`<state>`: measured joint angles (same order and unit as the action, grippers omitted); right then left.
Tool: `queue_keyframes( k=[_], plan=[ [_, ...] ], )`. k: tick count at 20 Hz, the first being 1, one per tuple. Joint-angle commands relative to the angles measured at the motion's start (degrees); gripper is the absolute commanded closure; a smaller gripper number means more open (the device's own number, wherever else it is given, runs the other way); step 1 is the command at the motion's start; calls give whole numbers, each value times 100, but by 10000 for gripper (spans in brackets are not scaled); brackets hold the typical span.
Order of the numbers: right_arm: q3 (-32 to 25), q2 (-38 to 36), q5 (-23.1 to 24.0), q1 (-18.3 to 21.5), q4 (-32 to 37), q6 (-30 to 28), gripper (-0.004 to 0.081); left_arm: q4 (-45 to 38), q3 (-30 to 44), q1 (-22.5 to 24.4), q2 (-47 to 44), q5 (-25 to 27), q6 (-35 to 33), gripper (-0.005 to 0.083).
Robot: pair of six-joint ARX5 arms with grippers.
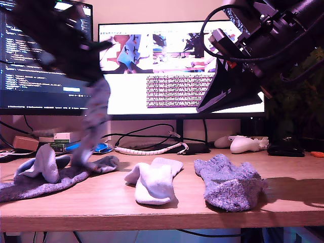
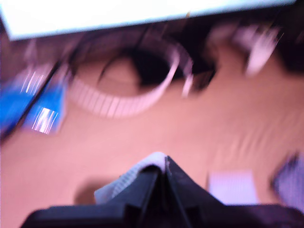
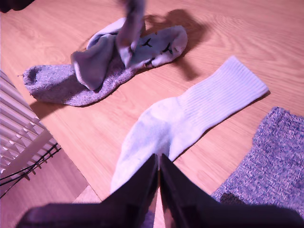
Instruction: Pair up the socks based on colour and pattern, by placing them on top of one another
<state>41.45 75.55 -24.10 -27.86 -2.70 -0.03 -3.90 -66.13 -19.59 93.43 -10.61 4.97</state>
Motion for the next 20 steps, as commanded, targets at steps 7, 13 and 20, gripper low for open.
queue_keyframes(
  k=[7,13,20],
  plan=[
    [-9,2,-22,-20,-92,2,781,-717,-798,-39,522,74,-92,793],
    [-9,2,-22,-20,-81,2,781,1215,-798,-177,1012,-57,-85,793],
    [-9,2,-22,-20,-96,2,781,2138,-798,-498,1491,-46,-50,793]
  ],
)
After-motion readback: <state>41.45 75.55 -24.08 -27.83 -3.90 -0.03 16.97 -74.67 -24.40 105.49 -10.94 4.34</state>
